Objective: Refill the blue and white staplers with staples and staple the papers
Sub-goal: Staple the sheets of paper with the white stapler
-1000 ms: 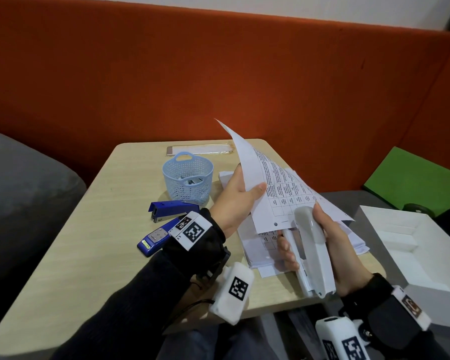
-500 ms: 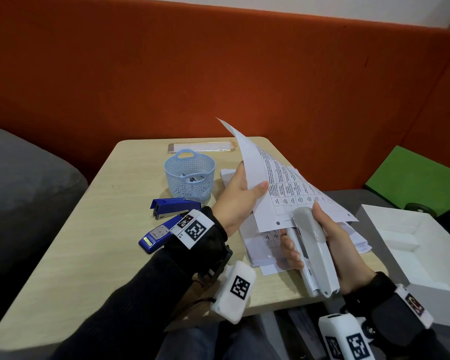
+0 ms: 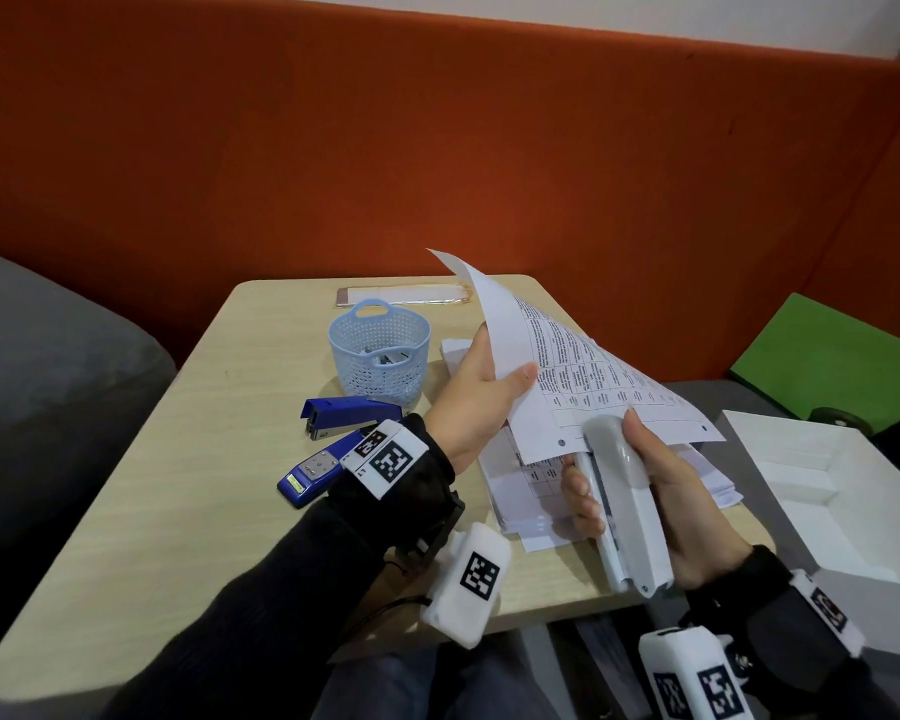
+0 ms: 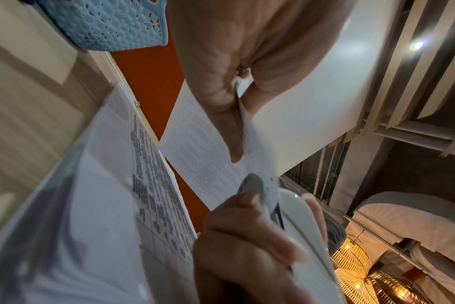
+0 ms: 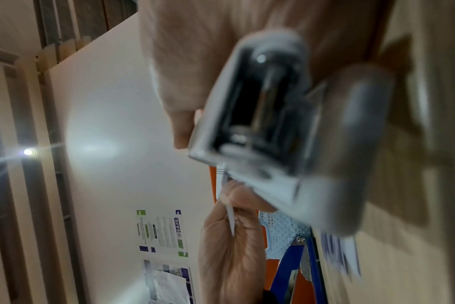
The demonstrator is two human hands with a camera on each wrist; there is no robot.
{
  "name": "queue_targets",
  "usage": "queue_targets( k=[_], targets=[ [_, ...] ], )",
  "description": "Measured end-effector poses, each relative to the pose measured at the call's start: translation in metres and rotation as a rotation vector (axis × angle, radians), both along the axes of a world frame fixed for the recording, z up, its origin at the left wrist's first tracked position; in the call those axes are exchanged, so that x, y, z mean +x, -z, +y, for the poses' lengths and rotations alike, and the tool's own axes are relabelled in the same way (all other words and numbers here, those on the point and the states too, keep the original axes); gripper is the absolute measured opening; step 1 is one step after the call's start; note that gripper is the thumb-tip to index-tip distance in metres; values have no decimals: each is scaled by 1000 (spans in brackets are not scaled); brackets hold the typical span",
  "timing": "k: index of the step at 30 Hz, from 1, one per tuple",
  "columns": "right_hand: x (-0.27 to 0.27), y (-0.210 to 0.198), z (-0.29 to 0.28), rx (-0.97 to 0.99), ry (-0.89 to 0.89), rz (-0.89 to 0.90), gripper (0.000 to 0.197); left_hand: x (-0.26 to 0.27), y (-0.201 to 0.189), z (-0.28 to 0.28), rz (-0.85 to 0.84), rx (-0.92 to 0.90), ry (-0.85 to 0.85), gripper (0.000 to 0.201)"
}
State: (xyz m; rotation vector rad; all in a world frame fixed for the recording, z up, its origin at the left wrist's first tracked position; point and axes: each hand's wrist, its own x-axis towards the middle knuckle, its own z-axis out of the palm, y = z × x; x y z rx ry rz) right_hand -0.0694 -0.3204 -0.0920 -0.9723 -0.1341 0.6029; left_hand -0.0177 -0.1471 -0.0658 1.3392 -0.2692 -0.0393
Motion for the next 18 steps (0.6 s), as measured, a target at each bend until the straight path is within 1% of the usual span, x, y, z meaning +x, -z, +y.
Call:
queue_targets(
  k=[4, 8, 12, 18],
  targets=[
    [-1, -1, 0, 58, 1, 36, 66, 2, -1, 2, 15, 1, -20, 50],
    [-1, -2, 2, 63, 38, 40, 63, 2, -4, 6, 24, -12, -41, 50],
    [-1, -3, 1, 71, 45, 67, 64, 2, -6, 10, 30, -15, -11, 50],
    [-2, -4, 2, 44, 68, 61, 66, 2, -5, 10, 40, -8, 21, 51]
  ],
)
